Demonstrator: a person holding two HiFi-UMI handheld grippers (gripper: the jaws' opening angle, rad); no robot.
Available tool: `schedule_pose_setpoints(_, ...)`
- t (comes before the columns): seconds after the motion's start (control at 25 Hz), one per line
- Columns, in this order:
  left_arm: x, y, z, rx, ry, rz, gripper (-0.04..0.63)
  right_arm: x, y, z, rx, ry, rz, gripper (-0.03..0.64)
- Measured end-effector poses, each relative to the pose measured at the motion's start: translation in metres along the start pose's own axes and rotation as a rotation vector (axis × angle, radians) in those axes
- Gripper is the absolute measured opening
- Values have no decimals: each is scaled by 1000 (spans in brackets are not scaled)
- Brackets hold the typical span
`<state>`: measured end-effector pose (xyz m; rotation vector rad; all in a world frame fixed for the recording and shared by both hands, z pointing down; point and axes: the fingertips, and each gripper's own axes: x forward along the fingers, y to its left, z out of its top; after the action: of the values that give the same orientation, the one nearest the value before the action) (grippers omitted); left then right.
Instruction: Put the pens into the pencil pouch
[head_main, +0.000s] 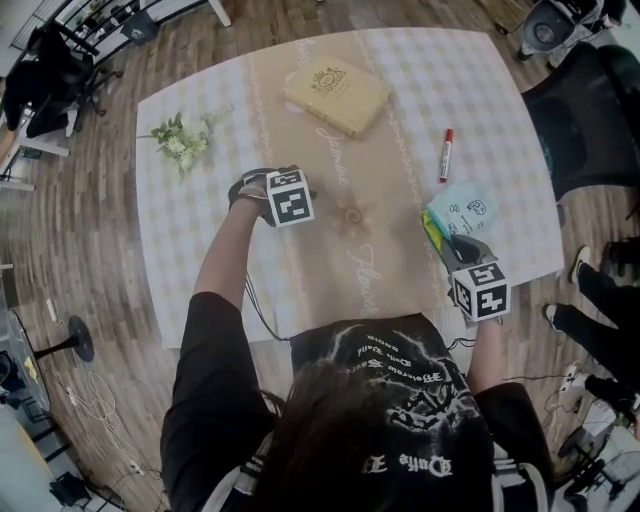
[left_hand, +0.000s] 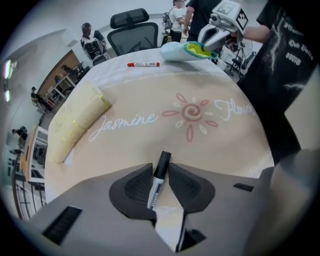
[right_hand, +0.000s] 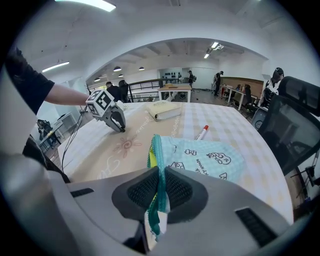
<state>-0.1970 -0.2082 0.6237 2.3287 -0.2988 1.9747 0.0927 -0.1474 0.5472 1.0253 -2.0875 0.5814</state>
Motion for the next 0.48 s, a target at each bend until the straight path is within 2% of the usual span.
schedule_pose_setpoints(0.08, 0, -1, 0, -48, -12, -39, 106, 2, 4, -1, -11, 7, 12, 41)
schedule_pose_setpoints(0.24, 0, -4, -1, -108, -42, -65, 82, 2, 9, -1, -16, 4, 17, 41)
schedule_pose_setpoints(0.48, 0, -4, -2, -163, -65, -42, 77, -1, 6, -4, -6, -1, 8, 41)
